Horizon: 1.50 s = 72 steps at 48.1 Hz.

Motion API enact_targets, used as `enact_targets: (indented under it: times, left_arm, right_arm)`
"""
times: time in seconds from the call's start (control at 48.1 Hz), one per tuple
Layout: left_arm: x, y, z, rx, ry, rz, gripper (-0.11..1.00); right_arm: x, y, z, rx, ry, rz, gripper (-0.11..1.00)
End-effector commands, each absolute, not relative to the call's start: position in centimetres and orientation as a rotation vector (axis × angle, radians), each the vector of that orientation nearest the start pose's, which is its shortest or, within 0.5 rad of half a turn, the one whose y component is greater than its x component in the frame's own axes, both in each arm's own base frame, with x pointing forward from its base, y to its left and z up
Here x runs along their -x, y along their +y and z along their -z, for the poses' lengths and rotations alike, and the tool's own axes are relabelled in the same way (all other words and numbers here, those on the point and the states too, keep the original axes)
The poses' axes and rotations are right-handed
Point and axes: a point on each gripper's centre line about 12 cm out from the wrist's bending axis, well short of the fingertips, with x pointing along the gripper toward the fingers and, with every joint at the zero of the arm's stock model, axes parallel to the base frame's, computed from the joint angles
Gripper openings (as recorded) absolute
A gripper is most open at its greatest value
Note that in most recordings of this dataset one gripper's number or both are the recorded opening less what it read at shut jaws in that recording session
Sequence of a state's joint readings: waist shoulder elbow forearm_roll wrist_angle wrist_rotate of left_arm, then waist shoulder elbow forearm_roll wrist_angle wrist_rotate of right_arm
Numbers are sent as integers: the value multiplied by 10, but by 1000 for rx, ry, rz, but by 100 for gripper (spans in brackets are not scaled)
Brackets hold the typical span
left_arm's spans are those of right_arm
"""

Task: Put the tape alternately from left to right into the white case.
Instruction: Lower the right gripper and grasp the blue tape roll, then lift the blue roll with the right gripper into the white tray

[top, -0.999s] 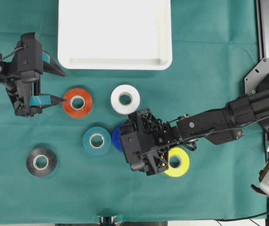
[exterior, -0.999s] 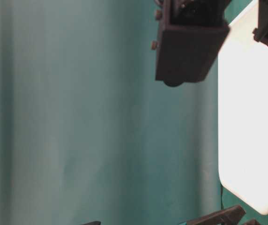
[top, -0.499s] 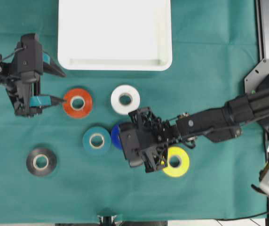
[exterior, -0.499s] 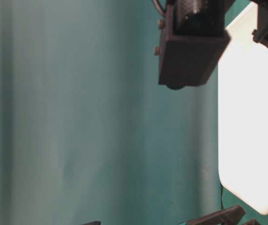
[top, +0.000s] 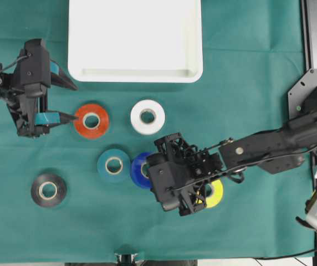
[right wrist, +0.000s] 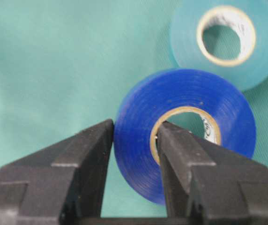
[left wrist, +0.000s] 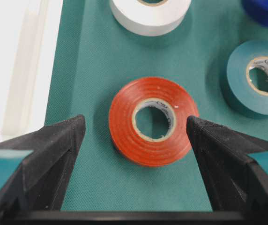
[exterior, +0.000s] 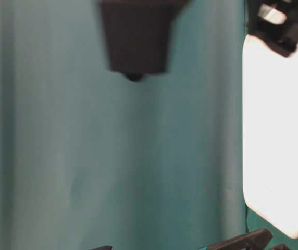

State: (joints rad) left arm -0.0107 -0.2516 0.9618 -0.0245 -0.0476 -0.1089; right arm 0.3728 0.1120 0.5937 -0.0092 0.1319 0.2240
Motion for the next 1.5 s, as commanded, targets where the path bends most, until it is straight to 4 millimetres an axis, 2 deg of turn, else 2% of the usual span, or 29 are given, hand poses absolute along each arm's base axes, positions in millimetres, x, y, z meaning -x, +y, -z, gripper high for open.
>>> enact_targets:
  times: [0.0, 0.354, 0.582, 1.061, 1.477]
  left_arm:
    - [-306, -3, -171, 126, 638, -34, 93]
    - [-306, -3, -172, 127, 635, -35, 93]
    - [-306, -3, -171, 126, 638, -34, 93]
    - [-308, -3, -172, 125, 635, -33, 93]
    - [-307, -3, -174, 124, 630, -32, 93]
  right_arm:
    - [-375, 151, -164, -55, 788, -280, 3]
    - [-377, 149, -169, -89, 800, -259, 3]
    - [-380, 126, -168, -89, 799, -211, 3]
    - [-391, 43, -170, -101, 778, -31, 3]
    - [-390, -31, -168, -93, 776, 126, 3]
